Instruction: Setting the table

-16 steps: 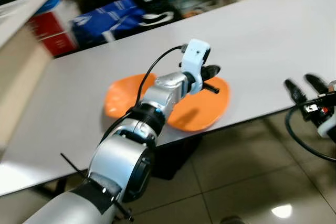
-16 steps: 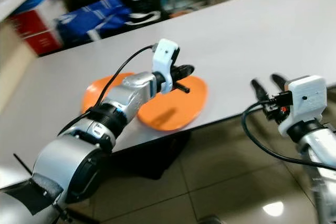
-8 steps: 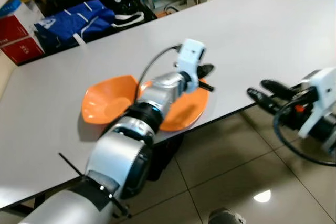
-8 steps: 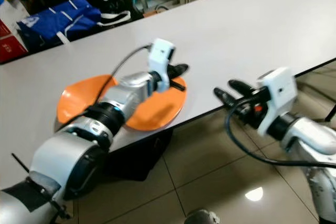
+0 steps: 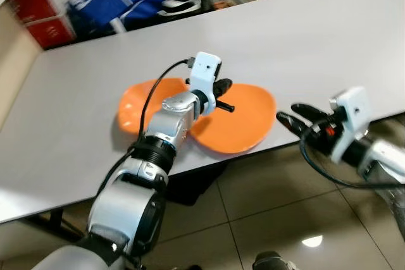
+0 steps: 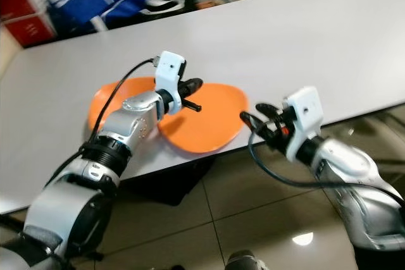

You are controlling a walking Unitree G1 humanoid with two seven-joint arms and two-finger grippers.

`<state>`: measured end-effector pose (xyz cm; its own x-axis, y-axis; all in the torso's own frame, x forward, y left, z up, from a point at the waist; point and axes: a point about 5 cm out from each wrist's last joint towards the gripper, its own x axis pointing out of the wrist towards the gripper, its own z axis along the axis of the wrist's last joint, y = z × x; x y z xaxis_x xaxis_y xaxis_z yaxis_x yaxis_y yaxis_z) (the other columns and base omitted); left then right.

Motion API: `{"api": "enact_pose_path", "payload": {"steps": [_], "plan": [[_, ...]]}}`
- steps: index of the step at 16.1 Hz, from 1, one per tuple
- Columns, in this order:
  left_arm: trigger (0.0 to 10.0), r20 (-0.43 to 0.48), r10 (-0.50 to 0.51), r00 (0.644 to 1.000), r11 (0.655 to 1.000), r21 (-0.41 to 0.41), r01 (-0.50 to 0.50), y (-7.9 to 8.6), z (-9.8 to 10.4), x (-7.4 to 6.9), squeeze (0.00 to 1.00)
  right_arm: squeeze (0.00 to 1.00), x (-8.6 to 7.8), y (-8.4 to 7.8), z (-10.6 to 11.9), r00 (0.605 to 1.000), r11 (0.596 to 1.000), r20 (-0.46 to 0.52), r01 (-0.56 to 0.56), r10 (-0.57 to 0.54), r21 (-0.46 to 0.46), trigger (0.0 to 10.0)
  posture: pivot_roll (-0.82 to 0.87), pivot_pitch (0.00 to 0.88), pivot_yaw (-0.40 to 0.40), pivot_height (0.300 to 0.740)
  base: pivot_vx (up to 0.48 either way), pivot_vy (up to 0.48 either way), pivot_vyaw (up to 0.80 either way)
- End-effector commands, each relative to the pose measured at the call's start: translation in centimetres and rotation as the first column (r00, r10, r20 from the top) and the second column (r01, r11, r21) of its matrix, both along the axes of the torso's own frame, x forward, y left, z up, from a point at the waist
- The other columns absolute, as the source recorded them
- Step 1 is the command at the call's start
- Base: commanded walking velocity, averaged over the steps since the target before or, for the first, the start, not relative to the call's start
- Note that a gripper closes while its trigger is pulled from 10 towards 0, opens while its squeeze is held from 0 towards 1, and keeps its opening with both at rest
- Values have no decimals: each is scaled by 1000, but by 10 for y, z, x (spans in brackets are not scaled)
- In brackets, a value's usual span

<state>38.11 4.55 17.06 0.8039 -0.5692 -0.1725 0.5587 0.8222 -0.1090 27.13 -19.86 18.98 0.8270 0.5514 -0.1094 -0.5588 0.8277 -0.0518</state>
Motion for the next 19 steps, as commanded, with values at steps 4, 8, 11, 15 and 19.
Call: {"api": "enact_pose_path", "payload": {"steps": [4, 8, 11, 15, 19], "plan": [[10000, 9, 14, 1000, 996, -83, -13, -6, -4, -12, 0, 0, 21, 12, -2, 998, 1000, 53, 21, -22, 5, 10000, -279, 15, 110, 740, 0, 0, 0], [10000, -4, -43, 999, 991, -123, 42, -15, -10, -22, 0, 0, 29, 18, -6, 997, 1000, 68, 19, -19, 11, 10000, -281, 6, 101, 740, 0, 0, 0], [10000, -77, -51, 996, 988, -153, 38, -23, -23, -26, 0, 0, 35, 24, -8, 997, 1000, 80, 11, -12, 19, 10000, -281, 0, 91, 740, 0, 0, 0], [10000, -150, -106, 983, 984, -159, 82, -31, -30, -28, 0, 0, 34, 27, -4, 995, 1000, 99, -2, 0, 18, 10000, -289, 0, 98, 740, 0, 0, 0], [10000, -151, -149, 977, 985, -104, 134, -38, -26, -24, 0, 0, 32, 29, -3, 994, 1000, 113, -5, 3, 10, 10000, -307, 0, 114, 740, 0, 0, 0]]}}
